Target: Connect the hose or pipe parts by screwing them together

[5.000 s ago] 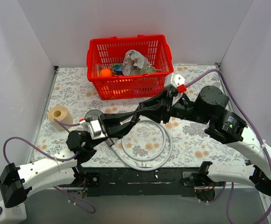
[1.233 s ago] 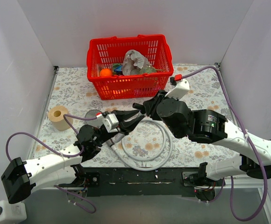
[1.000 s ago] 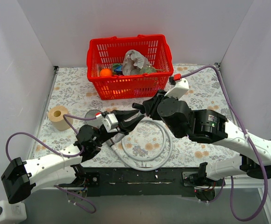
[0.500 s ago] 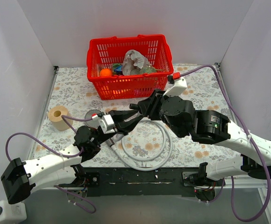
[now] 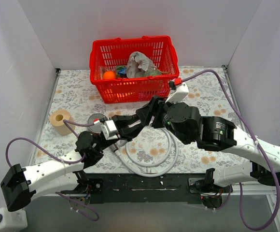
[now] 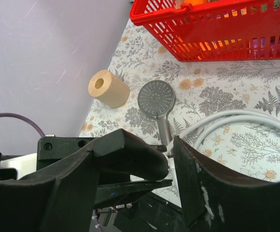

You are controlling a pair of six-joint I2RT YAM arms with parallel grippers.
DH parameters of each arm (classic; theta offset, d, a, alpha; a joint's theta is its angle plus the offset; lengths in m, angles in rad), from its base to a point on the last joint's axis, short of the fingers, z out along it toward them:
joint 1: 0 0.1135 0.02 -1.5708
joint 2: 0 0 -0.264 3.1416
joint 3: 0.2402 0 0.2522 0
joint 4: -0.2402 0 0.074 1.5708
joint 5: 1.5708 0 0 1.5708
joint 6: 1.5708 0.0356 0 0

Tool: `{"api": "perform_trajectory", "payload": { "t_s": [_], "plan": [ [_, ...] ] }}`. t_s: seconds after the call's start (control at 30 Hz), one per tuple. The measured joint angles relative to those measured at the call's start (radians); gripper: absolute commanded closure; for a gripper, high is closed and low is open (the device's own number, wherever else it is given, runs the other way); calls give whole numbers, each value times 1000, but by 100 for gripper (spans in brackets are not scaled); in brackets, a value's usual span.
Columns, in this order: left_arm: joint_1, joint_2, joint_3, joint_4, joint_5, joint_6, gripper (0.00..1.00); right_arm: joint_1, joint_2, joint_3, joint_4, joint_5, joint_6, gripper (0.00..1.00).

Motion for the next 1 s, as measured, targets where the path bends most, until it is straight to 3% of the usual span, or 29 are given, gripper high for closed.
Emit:
{"api": "perform_trajectory", "payload": {
  "t_s": [0.1,0.2,0.23,0.3,0.33,0.53,0.8,0.93,0.97,1.0],
  "plan": [
    [0,0,0,4,1,-3,100,3,-1,-18,20,-11,-11,35],
    [0,-1,0,4,1,-4,100,4,-11,-42,55,-20,-24,61],
    [0,-1,0,4,2,-5,100,5,-21,-54,68,-19,-32,81],
    [-3,-2,0,6,12,-8,100,3,-41,-79,93,-21,-43,97],
    [-5,-4,0,5,19,-9,100,2,-55,-96,126,6,-37,99],
    [-3,-23,4,53,15,-13,100,4,-111,-125,125,10,-40,99],
    [-3,-30,6,74,16,-14,100,-17,-150,-148,22,138,-58,99],
    [1,-32,6,70,16,-14,100,-153,-189,-249,1,106,-70,99],
    [1,-36,6,64,12,-14,100,-222,-193,-295,5,56,-76,93],
    [1,-40,6,57,3,-14,100,-309,-193,-350,21,-2,-83,69]
  ]
}}
